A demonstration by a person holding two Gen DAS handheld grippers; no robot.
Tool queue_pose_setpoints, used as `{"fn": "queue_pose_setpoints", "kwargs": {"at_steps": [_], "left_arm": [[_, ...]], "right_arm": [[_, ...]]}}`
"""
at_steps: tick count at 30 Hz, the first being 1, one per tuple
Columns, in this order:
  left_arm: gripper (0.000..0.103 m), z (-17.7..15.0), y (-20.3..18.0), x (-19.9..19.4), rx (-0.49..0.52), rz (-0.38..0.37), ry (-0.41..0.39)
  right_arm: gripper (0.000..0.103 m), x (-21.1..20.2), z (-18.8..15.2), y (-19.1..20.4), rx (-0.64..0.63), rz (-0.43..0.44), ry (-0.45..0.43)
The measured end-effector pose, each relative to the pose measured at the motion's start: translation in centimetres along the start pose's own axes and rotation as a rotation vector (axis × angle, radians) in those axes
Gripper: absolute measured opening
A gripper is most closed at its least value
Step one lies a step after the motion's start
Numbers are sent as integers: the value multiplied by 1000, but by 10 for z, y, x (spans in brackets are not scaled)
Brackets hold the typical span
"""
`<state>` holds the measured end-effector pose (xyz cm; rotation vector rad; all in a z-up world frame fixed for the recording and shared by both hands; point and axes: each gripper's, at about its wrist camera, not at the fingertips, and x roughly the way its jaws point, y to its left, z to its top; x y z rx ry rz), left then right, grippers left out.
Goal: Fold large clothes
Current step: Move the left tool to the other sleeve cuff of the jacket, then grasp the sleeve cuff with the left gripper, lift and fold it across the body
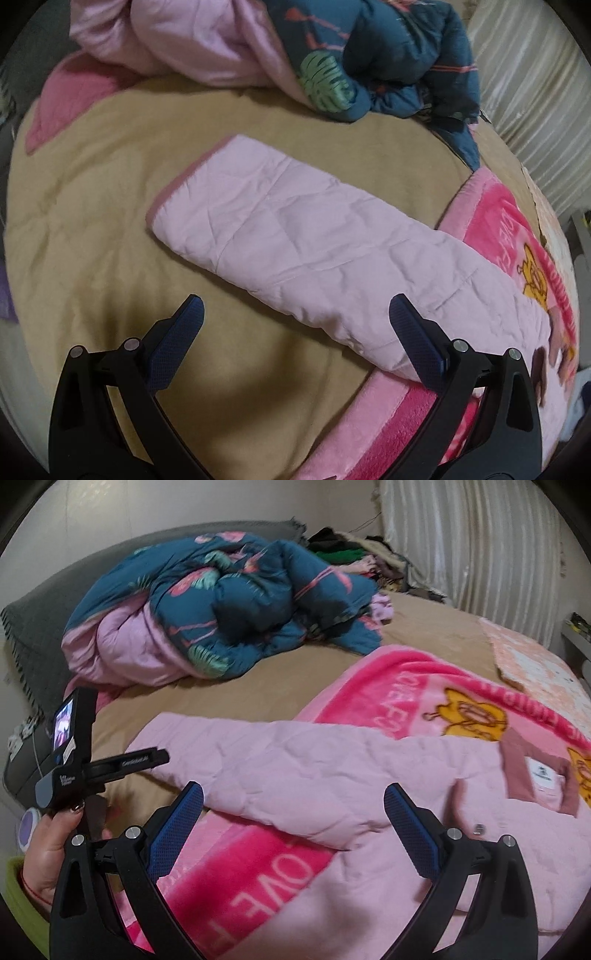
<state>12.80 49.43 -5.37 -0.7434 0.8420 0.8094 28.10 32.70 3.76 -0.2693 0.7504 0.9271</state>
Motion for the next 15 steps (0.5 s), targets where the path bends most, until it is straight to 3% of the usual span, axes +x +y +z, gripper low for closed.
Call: {"fn": "queue_pose_setpoints", "kwargs": {"at_steps": [7, 12, 15], "left_arm": [[94, 12, 12, 34, -78, -3, 28], [94, 15, 27, 64, -168, -21, 45], [94, 17, 28, 70, -174, -24, 8]], "right_arm": [[98, 33, -13, 12, -17, 26, 55], [98, 40, -23, -5, 20, 15, 76], [98, 37, -24, -19, 48, 1, 72]]}}
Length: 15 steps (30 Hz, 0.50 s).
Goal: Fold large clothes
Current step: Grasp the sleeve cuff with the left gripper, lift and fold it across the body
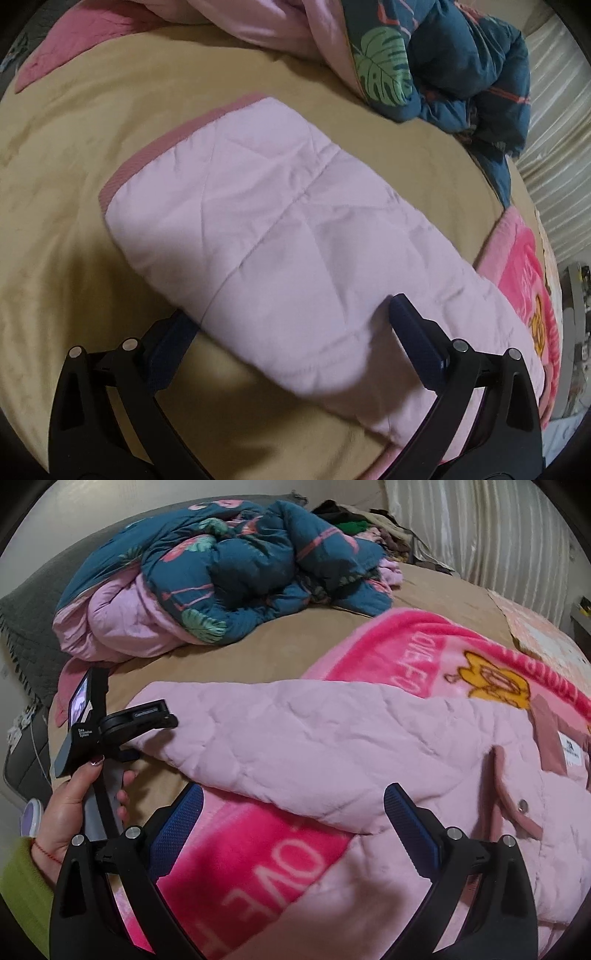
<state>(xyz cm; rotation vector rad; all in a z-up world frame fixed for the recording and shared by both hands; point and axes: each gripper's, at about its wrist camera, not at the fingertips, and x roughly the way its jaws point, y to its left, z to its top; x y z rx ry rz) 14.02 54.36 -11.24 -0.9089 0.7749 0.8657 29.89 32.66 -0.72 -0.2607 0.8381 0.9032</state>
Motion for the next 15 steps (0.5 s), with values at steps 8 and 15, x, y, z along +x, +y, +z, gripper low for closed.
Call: {"fn": "queue_pose_setpoints", "kwargs": {"at_steps": [8, 15], "left_arm": [[25, 12, 0, -12, 26, -77, -87], [13, 19, -23, -59, 82, -156, -191]], "right_arm": [[98, -27, -6, -37, 30, -60, -32], [97, -64, -16, -68, 61, -121, -66]]}}
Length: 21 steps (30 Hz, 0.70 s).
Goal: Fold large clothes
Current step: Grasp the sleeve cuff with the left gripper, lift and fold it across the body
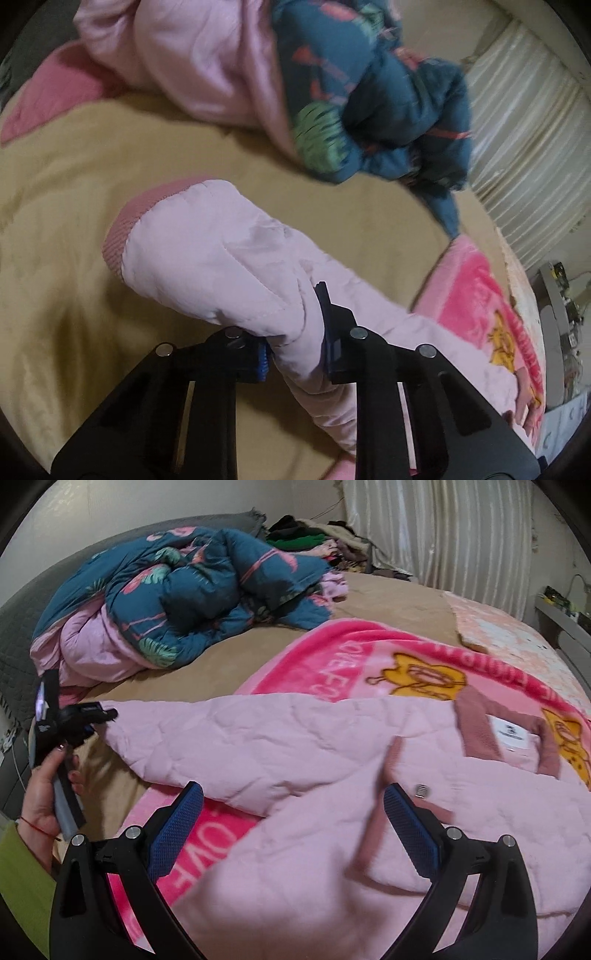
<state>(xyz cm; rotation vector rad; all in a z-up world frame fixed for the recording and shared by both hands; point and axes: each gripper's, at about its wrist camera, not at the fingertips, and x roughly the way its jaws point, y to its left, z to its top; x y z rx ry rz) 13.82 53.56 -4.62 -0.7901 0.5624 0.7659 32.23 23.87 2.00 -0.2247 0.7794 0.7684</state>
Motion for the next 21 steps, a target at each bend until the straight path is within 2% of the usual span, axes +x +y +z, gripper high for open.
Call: {"fn": "queue_pose_setpoints", "kwargs": {"at_steps": [3, 7, 12, 21], "left_arm": [[11, 6, -23, -26, 37, -81, -44], [11, 3, -60, -54, 130, -142, -81], [11, -12, -104, -82, 228, -228, -92], [11, -35, -159, -110, 328, -352, -112]], "right_arm": [[97, -17, -4, -15, 14, -25, -23], [97, -35, -9, -34, 52, -51, -41], [97, -63, -28, -62, 104, -75, -78], [97, -97, -61, -106, 152, -141, -95]]}}
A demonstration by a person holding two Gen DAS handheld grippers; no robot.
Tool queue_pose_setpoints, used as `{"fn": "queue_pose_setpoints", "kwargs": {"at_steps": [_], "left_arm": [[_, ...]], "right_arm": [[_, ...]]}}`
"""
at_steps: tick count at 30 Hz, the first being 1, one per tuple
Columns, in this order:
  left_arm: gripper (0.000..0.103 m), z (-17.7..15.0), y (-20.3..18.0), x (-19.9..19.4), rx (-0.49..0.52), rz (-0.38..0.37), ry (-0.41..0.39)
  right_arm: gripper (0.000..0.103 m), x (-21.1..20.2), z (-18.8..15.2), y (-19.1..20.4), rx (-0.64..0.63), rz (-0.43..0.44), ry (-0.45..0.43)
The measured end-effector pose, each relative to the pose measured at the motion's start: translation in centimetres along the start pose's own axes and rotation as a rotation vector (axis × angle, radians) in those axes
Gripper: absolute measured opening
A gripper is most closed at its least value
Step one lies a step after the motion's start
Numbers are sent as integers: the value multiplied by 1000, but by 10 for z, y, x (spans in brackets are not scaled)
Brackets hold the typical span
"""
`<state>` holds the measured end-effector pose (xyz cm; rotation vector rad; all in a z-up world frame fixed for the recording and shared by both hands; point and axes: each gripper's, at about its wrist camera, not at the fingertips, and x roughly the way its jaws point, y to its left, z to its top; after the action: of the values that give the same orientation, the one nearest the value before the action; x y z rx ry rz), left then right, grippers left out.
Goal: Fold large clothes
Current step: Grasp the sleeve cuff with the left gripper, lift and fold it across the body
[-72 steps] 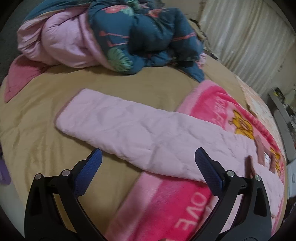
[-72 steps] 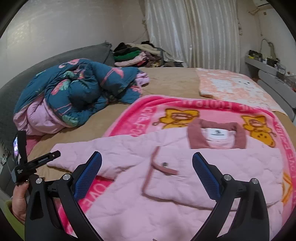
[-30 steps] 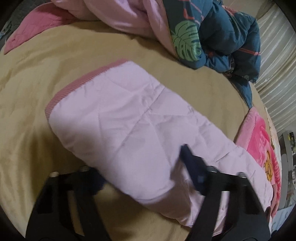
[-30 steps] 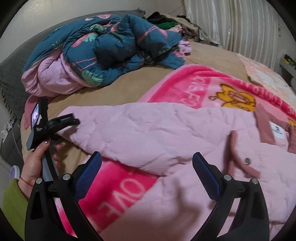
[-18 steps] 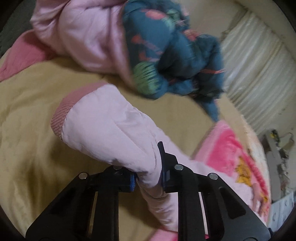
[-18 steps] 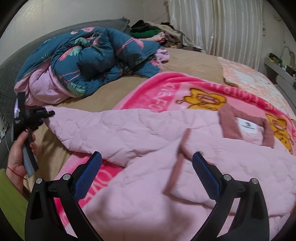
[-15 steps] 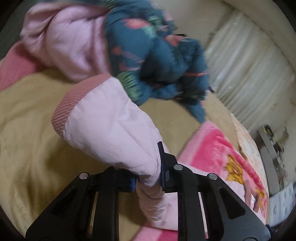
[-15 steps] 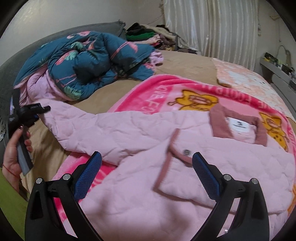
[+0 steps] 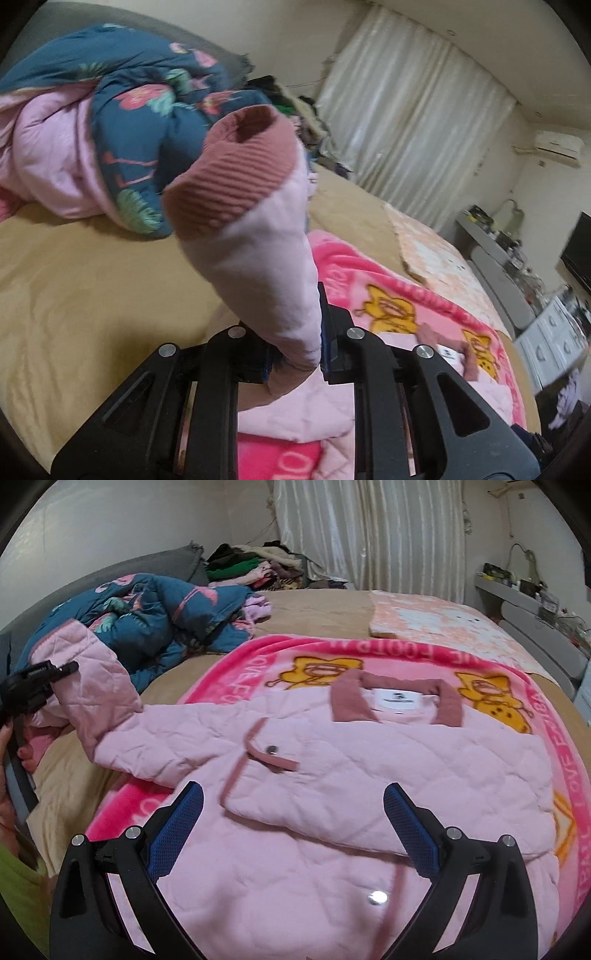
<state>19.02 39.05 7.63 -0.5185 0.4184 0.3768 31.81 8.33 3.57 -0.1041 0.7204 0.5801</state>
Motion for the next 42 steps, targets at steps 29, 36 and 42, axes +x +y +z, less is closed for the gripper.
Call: {"fn": "queue_pose_setpoints", "kwargs": {"at_steps": [29, 36, 42], "left_arm": [[11, -55, -186, -23, 240, -243, 0], [11, -60, -232, -23, 271, -254, 13], [11, -65, -262, -20, 300, -258, 31]], "right_arm": [[98, -68, -54, -182, 224, -36, -94], [98, -101, -58, -231, 366, -6, -139], [98, -119, -61, -252, 410, 2, -163]]}}
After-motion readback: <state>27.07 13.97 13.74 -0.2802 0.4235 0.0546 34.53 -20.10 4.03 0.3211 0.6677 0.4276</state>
